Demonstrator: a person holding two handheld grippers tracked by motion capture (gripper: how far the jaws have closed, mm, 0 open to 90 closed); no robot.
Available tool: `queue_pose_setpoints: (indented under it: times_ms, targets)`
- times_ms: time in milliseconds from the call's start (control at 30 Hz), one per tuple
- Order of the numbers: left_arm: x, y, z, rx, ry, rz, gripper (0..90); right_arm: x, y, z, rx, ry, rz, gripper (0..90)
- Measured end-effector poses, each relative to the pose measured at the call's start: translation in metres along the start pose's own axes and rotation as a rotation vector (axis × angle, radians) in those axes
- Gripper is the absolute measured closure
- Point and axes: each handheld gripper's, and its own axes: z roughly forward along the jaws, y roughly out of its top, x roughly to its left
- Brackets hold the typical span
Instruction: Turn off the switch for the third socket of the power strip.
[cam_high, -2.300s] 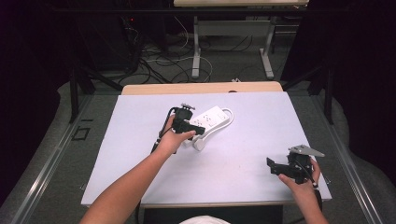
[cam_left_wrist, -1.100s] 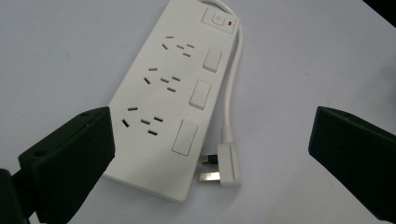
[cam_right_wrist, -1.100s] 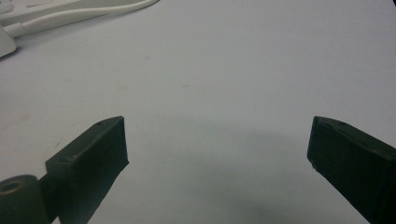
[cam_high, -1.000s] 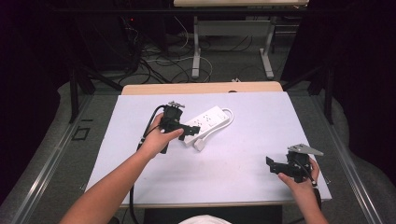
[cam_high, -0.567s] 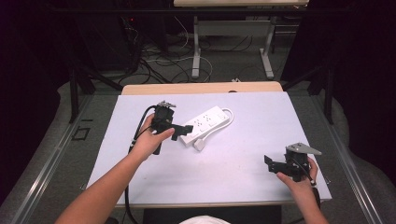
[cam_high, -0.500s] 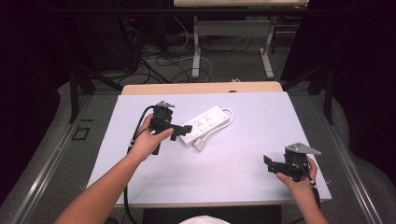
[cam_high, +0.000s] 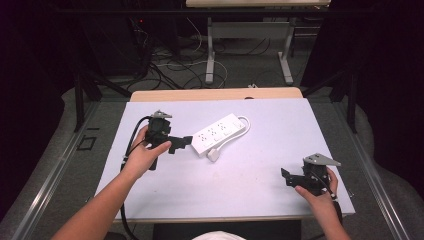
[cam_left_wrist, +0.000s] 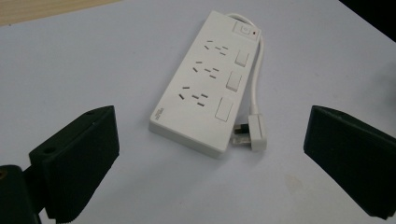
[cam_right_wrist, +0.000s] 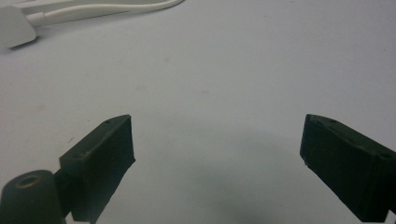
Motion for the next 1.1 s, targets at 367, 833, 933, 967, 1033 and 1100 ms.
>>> queue_pose_setpoints:
  times_ms: [367, 833, 933, 967, 1033, 1100]
  targets:
    - [0.013, -0.025, -0.019, -0.030, 0.032, -0.032, 3.6, -0.001, 0.000, 0.000, 0.006, 0.002, 0.006, 9.4]
    - [0.022, -0.053, -0.037, -0.053, 0.068, -0.038, 4.2, 0.000, 0.000, 0.000, 0.007, 0.001, 0.004, 9.4]
    - [0.024, -0.060, -0.040, -0.056, 0.078, -0.042, 4.2, 0.000, 0.000, 0.000, 0.008, 0.000, 0.004, 9.4]
    - [0.025, -0.063, -0.040, -0.060, 0.079, -0.045, 4.2, 0.000, 0.000, 0.000, 0.007, -0.004, 0.003, 9.4]
    - [0.027, -0.067, -0.041, -0.065, 0.078, -0.051, 4.2, 0.000, 0.000, 0.000, 0.005, -0.006, 0.003, 9.4]
    - [0.028, -0.071, -0.042, -0.069, 0.077, -0.067, 4.3, 0.000, 0.000, 0.000, 0.007, -0.003, 0.002, 9.4]
